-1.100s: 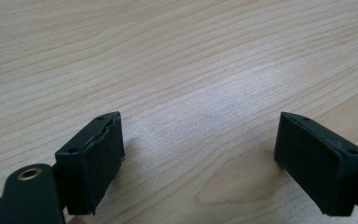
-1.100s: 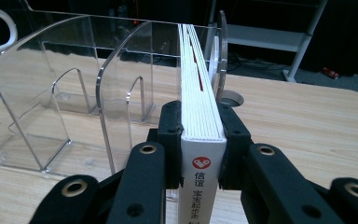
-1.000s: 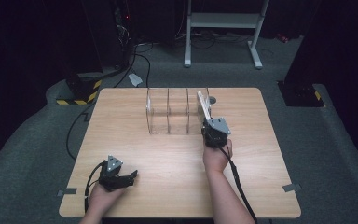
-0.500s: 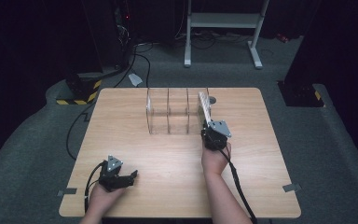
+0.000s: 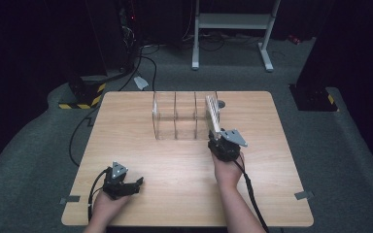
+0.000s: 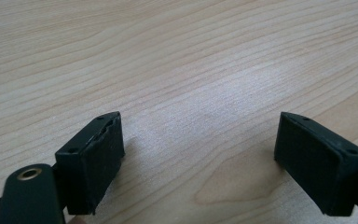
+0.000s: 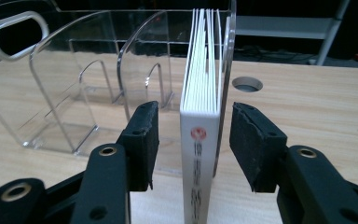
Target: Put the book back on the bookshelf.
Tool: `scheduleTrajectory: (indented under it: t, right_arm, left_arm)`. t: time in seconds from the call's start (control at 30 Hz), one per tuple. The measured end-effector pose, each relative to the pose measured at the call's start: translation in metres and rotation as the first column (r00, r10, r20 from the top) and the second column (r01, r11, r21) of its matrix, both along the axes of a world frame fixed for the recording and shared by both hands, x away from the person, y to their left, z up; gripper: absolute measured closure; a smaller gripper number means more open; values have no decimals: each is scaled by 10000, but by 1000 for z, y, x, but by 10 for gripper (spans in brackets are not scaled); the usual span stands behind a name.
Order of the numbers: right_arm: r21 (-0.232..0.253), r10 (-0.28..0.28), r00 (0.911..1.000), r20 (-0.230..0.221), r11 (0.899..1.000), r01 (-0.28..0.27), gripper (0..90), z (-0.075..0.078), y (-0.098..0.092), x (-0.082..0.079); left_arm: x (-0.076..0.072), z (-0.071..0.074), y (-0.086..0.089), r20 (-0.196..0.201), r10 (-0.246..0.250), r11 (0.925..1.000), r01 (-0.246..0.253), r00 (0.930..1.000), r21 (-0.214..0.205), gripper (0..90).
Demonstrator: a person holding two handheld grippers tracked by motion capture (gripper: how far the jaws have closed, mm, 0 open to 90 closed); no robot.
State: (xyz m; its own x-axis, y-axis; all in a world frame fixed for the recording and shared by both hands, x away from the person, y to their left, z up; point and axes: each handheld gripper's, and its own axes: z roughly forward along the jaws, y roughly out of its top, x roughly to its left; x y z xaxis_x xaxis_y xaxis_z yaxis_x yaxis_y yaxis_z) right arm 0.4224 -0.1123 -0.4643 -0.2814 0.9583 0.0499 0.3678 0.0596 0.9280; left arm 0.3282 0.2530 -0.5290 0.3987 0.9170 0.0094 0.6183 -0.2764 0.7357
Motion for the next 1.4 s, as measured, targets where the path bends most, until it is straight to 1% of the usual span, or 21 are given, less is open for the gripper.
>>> scheduleTrajectory:
  t: [0.1,0.2,0.23,0.3,0.37,0.43,0.5,0.57,0.6,0.73,0.8,0.87,0.93,1.0,1.13,1.2,1.23,1.33,1.4]
  right_arm:
    - [30,206,9998,-5,9998,-206,506,-3,-7,-8]
    - [-53,338,9994,-20,9994,-338,517,-6,-13,-14]
    - [-94,418,9991,38,9991,-417,543,-7,-14,-16]
    - [-210,577,9983,49,9981,-576,622,-9,-16,-20]
    - [-283,756,9971,35,9967,-755,679,-11,-16,-22]
    - [-247,874,9962,52,9959,-872,709,-13,-17,-23]
    - [-136,1172,9931,71,9930,-1171,709,-16,-17,-24]
    - [-184,1197,9928,70,9927,-1195,710,-17,-16,-24]
    - [-315,1201,9927,64,9923,-1198,734,-19,-15,-25]
    - [-402,1136,9933,228,9928,-1127,807,-20,-17,-27]
    - [-430,1115,9935,248,9930,-1103,806,-20,-18,-27]
    - [-432,1006,9948,175,9941,-997,769,-20,-20,-25]
    - [-281,994,9949,150,9947,-990,725,-20,-21,-23]
    - [-347,972,9952,145,9947,-966,715,-20,-21,-21]
    - [-279,996,9948,190,9947,-991,727,-21,-19,-17]
    - [-352,987,9949,214,9946,-979,735,-21,-19,-17]
    - [-379,908,9955,266,9952,-898,752,-20,-18,-16]
    - [-394,870,9957,306,9955,-858,754,-19,-17,-15]
    - [-320,805,9964,248,9963,-797,754,-18,-16,-14]
  left_arm:
    - [0,0,0,1,1,10000,-1,10000,-1,158]
    - [0,0,0,5,15,10000,-15,10000,1,158]
    - [0,0,0,6,18,10000,-18,10000,3,158]
    - [0,0,0,5,16,10000,-16,10000,3,158]
    - [0,0,0,16,5,10000,-5,10000,34,158]
    - [0,0,0,6,18,10000,-18,10000,8,158]
    - [0,0,0,8,21,10000,-21,10000,-2,158]
    - [0,0,0,7,21,10000,-21,10000,-1,158]
    - [0,0,0,3,17,10000,-17,10000,-2,158]
    - [0,0,0,16,37,10000,-37,10000,-8,158]
    - [0,0,0,5,33,10000,-33,10000,0,158]
    - [0,0,0,-8,24,10000,-24,10000,11,158]
    - [0,0,0,-6,24,10000,-24,10000,11,158]
    - [0,0,0,3,26,10000,-26,10000,5,158]
    - [0,0,0,-5,23,10000,-23,10000,15,158]
    - [0,0,0,-6,21,10000,-21,10000,14,158]
    - [0,0,0,5,26,10000,-26,10000,14,158]
    - [0,0,0,12,23,10000,-23,10000,20,158]
    - [0,0,0,7,14,10000,-14,10000,24,158]
